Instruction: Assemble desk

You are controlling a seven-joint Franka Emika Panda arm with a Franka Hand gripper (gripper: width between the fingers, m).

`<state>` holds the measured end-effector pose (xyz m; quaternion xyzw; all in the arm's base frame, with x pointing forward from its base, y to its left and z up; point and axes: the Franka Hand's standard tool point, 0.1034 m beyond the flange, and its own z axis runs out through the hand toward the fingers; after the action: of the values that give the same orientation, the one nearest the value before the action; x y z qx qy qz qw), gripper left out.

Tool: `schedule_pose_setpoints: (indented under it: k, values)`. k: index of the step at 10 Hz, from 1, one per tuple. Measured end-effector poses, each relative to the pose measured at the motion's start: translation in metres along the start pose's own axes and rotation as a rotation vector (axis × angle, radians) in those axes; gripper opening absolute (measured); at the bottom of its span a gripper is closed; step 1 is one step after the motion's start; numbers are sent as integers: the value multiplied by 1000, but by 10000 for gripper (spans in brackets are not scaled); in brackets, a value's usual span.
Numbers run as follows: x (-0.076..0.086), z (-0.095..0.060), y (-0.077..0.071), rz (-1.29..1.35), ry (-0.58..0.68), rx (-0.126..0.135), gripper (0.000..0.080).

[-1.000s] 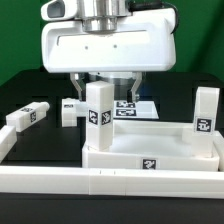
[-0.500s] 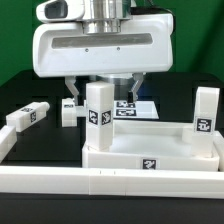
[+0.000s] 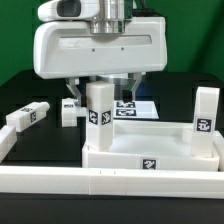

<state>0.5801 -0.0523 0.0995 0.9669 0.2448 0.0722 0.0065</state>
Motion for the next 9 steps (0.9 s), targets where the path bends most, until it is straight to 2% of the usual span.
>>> schedule_pose_setpoints:
  k: [2, 4, 5, 6, 9]
  values:
    - [0, 0, 0, -17, 0, 0, 649]
    - [0, 0, 0, -17, 0, 0, 398]
    - [0, 0, 1, -16, 0, -1, 398]
    - [0, 0, 1, -16, 0, -1, 288]
    - [-1, 0, 1, 50, 0, 1, 288]
